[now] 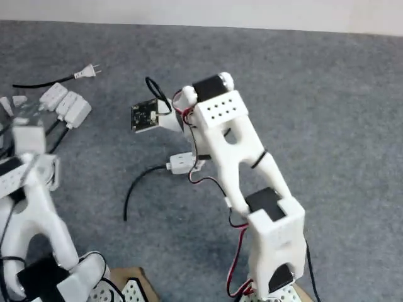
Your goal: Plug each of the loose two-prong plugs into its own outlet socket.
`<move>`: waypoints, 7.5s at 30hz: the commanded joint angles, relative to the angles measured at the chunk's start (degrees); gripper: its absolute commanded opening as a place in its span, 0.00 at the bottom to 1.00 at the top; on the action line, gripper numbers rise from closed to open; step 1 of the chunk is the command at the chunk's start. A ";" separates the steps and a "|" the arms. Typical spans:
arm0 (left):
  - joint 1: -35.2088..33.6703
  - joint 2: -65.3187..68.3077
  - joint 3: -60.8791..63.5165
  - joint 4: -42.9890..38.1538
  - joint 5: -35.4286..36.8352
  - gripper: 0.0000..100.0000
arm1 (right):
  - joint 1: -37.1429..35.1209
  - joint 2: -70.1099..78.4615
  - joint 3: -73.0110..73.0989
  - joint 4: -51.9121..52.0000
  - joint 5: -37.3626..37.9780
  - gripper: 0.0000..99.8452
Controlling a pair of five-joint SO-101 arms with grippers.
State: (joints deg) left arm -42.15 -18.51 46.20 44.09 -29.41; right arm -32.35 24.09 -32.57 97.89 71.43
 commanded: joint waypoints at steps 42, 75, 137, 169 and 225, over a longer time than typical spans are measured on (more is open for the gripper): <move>-2.24 -1.89 9.45 -5.71 -2.64 0.20 | -4.26 0.92 -5.32 1.36 26.37 0.01; -5.32 -1.89 9.63 -5.63 -5.36 0.20 | 1.10 5.93 -5.41 -5.05 26.37 0.01; -5.23 -1.89 10.59 -4.40 -5.45 0.20 | -7.69 6.29 -5.41 -7.08 25.23 0.01; -5.41 -1.89 11.91 -1.93 -7.47 0.20 | -5.85 6.29 -4.97 -10.24 28.84 0.01; -1.36 -2.51 -13.85 18.81 -3.52 0.20 | -5.41 30.02 -6.37 -4.26 4.40 0.01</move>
State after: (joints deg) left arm -45.41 -19.21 35.12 61.14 -33.54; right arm -39.12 47.91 -40.22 94.55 77.41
